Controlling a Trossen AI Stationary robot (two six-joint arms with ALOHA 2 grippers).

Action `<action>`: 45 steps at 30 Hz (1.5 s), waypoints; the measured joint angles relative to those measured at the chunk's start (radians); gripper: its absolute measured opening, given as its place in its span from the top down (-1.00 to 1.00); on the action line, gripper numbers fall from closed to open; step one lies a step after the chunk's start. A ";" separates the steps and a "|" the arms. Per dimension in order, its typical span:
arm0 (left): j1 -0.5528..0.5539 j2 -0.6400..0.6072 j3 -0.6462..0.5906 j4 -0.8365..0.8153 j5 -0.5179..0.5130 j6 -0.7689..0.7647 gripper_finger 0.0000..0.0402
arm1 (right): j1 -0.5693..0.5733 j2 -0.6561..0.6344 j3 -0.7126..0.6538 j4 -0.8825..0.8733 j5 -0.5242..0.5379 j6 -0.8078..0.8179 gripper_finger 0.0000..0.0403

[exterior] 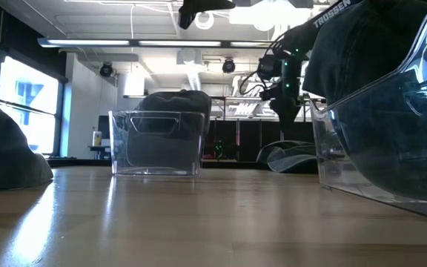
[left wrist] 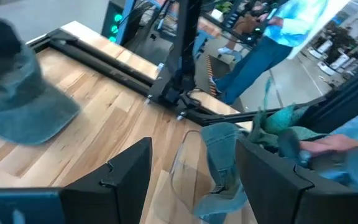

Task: Pick & Place hat
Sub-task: Put the dark gray cap into the bottom transparent bin

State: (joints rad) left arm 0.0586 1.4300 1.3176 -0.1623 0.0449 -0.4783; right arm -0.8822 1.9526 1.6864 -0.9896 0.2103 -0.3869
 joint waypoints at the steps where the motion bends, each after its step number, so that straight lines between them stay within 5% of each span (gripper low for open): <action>1: 0.000 0.000 0.007 0.001 0.009 0.005 -0.12 | -0.001 0.003 -0.005 0.009 0.001 -0.013 -0.37; 19: 0.000 0.000 0.029 -0.020 0.099 0.029 -0.12 | -0.029 0.074 -0.041 0.068 0.040 -0.111 -0.34; 25: 0.000 0.000 0.029 -0.019 0.099 0.025 -0.12 | -0.025 0.099 -0.041 0.068 -0.029 -0.109 0.05; 32: 0.000 0.000 0.029 -0.019 0.097 0.022 -0.12 | -0.026 0.103 -0.041 0.066 -0.045 -0.109 0.91; 40: 0.000 0.000 0.029 -0.018 0.092 0.027 -0.12 | -0.025 0.015 -0.041 -0.005 -0.057 -0.111 0.98; 45: 0.000 0.000 0.029 -0.016 -0.022 0.118 -0.12 | -0.025 -0.131 -0.041 -0.047 -0.162 -0.079 0.98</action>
State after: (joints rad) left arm 0.0589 1.4296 1.3468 -0.1788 0.0230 -0.3602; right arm -0.9070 1.8218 1.6459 -1.0370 0.0486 -0.4658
